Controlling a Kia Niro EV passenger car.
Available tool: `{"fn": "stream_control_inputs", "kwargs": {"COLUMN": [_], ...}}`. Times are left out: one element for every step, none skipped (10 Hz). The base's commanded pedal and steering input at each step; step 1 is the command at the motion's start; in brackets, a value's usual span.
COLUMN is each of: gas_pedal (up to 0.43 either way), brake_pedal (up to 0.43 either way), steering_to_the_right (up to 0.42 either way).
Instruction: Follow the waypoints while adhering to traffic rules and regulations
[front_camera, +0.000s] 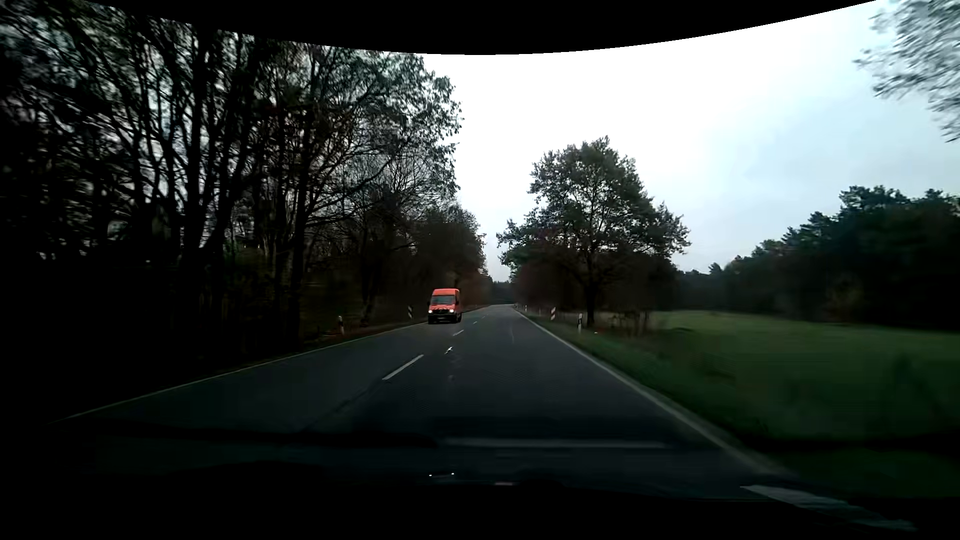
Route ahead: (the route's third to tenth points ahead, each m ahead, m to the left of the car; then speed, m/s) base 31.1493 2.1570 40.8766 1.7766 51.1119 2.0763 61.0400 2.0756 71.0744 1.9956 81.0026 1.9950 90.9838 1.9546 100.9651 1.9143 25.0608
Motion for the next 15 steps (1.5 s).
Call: {"fn": "stream_control_inputs", "kwargs": {"gas_pedal": [0.228,0.228,0.228,0.24,0.24,0.248,0.26,0.28,0.287,0.287,0.299,0.311,0.311,0.311,0.319], "brake_pedal": [0.0,0.0,0.0,0.0,0.0,0.0,0.0,0.0,0.0,0.0,0.0,0.0,0.0,0.0,0.0], "steering_to_the_right": [0.0,0.0,0.0,0.0,0.0,0.0,0.0,0.0,0.0,0.0,0.0,0.0,0.0,0.0,0.0]}}
